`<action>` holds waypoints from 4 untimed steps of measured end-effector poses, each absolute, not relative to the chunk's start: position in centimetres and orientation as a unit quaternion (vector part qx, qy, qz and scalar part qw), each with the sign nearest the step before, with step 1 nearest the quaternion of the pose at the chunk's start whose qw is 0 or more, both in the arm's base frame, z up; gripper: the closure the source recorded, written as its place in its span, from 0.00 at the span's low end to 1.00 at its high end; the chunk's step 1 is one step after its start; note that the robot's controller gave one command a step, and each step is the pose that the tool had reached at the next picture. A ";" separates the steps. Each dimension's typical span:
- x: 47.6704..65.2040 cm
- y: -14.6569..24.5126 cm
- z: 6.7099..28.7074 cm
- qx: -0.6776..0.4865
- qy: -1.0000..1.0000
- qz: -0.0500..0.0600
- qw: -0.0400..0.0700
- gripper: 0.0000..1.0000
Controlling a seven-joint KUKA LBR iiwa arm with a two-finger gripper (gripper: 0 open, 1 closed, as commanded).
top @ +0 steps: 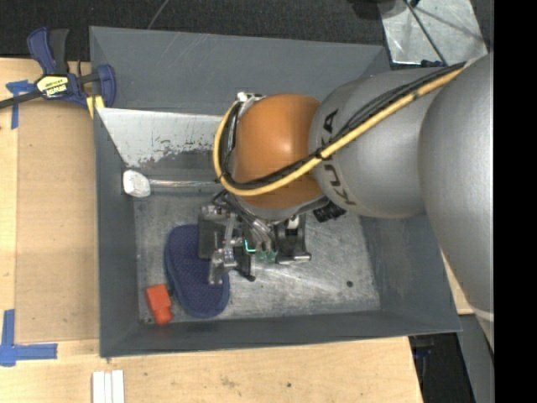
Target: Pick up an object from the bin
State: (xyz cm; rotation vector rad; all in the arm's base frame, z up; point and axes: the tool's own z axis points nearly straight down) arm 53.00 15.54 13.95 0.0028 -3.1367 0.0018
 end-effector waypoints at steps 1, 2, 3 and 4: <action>61.2 11.1 7.3 0.129 -0.992 0.000 -0.001 0.00; 61.2 11.2 7.4 0.147 -0.989 -0.001 -0.002 0.00; 61.7 11.3 7.9 0.147 -0.989 -0.002 -0.013 1.00; 61.3 10.3 10.2 0.146 -0.989 0.000 -0.004 1.00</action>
Offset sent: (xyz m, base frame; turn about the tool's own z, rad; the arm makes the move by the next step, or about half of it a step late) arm 0.0799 -0.0435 -0.0695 -0.2583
